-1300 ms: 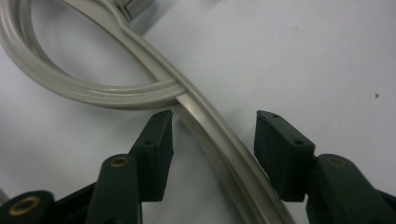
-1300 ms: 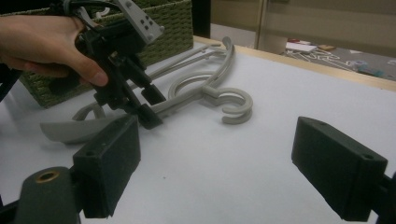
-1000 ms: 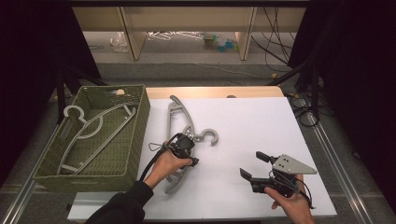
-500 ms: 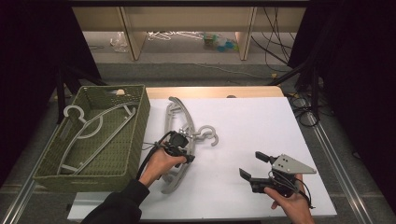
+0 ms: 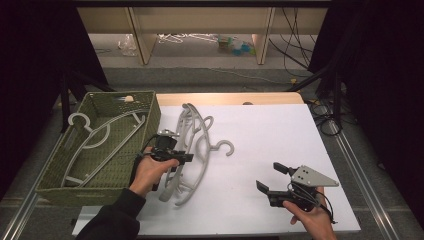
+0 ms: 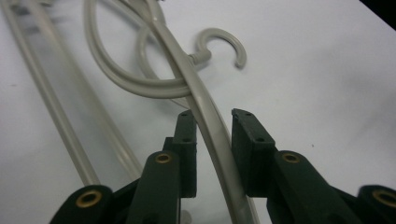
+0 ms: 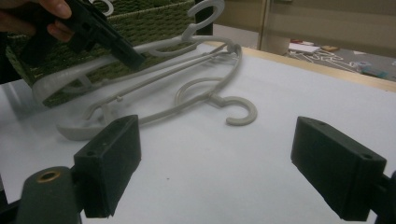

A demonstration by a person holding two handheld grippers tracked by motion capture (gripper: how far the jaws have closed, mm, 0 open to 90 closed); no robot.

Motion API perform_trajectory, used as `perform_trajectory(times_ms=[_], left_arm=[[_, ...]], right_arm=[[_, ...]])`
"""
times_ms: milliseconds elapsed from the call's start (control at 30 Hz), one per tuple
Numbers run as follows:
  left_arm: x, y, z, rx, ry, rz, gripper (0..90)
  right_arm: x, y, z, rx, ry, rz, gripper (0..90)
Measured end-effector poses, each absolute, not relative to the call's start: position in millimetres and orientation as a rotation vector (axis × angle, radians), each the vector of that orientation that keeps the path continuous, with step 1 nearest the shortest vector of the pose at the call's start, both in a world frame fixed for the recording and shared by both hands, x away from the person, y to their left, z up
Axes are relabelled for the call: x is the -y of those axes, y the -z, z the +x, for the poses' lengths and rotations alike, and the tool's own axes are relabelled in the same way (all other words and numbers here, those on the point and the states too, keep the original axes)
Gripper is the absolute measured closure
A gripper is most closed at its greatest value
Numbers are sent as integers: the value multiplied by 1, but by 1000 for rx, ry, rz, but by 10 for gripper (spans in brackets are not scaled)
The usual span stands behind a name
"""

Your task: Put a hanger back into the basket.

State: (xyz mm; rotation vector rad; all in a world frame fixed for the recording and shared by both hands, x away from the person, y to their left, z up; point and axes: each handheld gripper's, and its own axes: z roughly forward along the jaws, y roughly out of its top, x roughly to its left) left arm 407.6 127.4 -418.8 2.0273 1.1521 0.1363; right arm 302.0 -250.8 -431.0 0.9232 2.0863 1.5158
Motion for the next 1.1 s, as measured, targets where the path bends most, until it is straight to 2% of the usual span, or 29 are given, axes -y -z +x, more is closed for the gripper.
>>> perform_trajectory(times_ms=[367,1100], left_arm=[[-152,413,407,-1203,-189,1931,796],[-168,387,391,-1122,-78,1720,811]], right_arm=[[252,431,302,-2096,-1492,927,172],[251,432,302,-2103,-1494,920,181]])
